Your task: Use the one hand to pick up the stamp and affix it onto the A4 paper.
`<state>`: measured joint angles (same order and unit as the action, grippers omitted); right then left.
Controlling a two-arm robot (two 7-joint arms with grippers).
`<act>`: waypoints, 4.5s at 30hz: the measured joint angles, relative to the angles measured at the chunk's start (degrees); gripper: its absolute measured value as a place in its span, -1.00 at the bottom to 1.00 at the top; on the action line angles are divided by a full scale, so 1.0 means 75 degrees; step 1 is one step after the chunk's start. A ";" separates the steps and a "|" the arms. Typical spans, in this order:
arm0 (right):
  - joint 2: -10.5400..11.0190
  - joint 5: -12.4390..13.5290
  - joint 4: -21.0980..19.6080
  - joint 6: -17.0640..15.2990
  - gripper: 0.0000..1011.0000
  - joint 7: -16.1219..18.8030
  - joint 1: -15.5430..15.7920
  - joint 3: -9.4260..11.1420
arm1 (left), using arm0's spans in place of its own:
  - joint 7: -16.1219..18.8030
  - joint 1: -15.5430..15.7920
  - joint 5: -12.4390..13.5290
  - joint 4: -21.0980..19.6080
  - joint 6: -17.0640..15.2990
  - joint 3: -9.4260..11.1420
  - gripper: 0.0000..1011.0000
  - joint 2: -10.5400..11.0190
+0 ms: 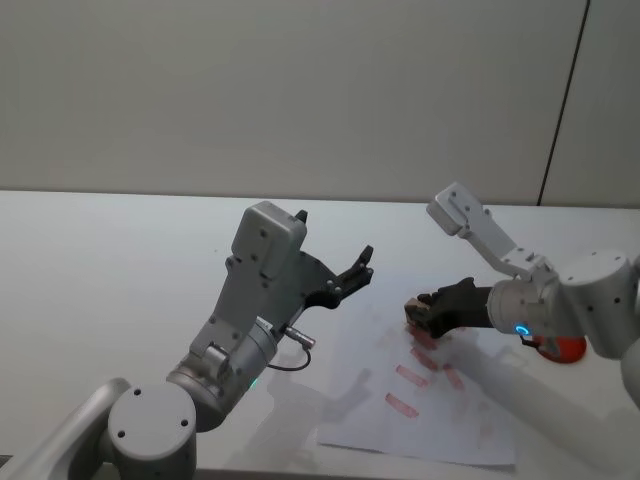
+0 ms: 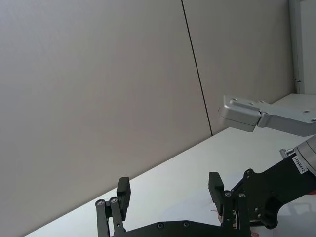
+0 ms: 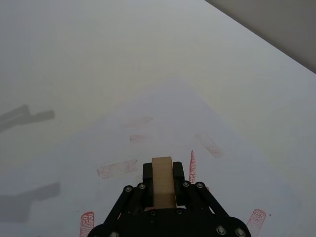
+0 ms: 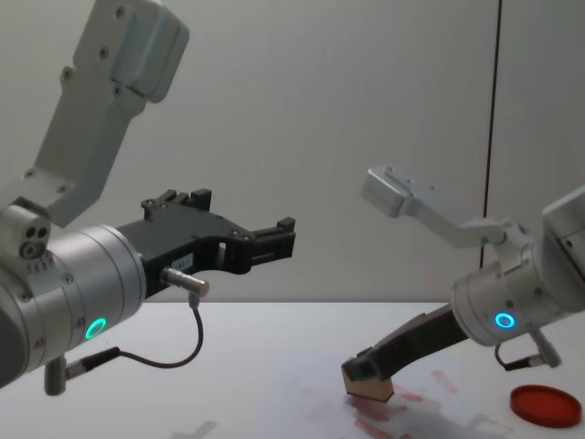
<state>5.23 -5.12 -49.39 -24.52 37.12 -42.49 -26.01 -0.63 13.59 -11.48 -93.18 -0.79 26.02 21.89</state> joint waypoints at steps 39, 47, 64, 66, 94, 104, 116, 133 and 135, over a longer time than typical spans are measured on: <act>0.0116 0.0023 -0.0091 -0.0103 -0.56 -0.0095 0.0153 -0.0062 | 0.0000 0.0000 0.0000 0.0000 0.0000 0.0000 0.98 0.0000; 0.0146 0.0041 -0.0151 -0.0107 -0.56 -0.0141 0.0210 -0.0075 | 0.0000 0.0000 0.0000 0.0000 0.0000 0.0000 0.98 0.0000; 0.0278 0.0202 -0.0365 0.0170 -0.56 -0.0380 0.0466 -0.0096 | 0.0000 0.0000 0.0000 0.0000 0.0000 0.0000 0.98 0.0000; 0.0292 0.0226 -0.0389 0.0206 -0.56 -0.0408 0.0497 -0.0097 | 0.0000 0.0000 0.0000 0.0000 0.0000 0.0000 0.98 0.0000; 0.0431 0.0605 -0.0639 0.0563 -0.56 -0.0729 0.0786 -0.0077 | 0.0000 0.0000 0.0000 0.0000 0.0000 0.0000 0.98 0.0000; 0.0465 0.0788 -0.0829 0.0581 -0.56 -0.0877 0.0770 0.0040 | 0.0000 0.0000 0.0000 0.0000 0.0000 0.0000 0.98 0.0000; 0.0558 0.1078 -0.1352 0.0438 -0.56 -0.1011 0.0777 0.0225 | 0.0000 0.0000 0.0000 0.0000 0.0000 0.0000 0.98 0.0000; 0.1175 0.1216 -0.2901 -0.0414 -0.56 -0.1171 0.1381 0.0568 | 0.0000 0.0000 0.0000 0.0000 0.0000 0.0000 0.98 0.0000; 0.1270 0.1216 -0.3097 -0.0513 -0.56 -0.1214 0.1493 0.0609 | 0.0000 0.0000 0.0000 0.0000 0.0000 0.0000 0.98 0.0000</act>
<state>14.75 4.00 -72.62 -28.36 28.02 -31.29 -21.45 -0.63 13.59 -11.48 -93.17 -0.79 26.03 21.89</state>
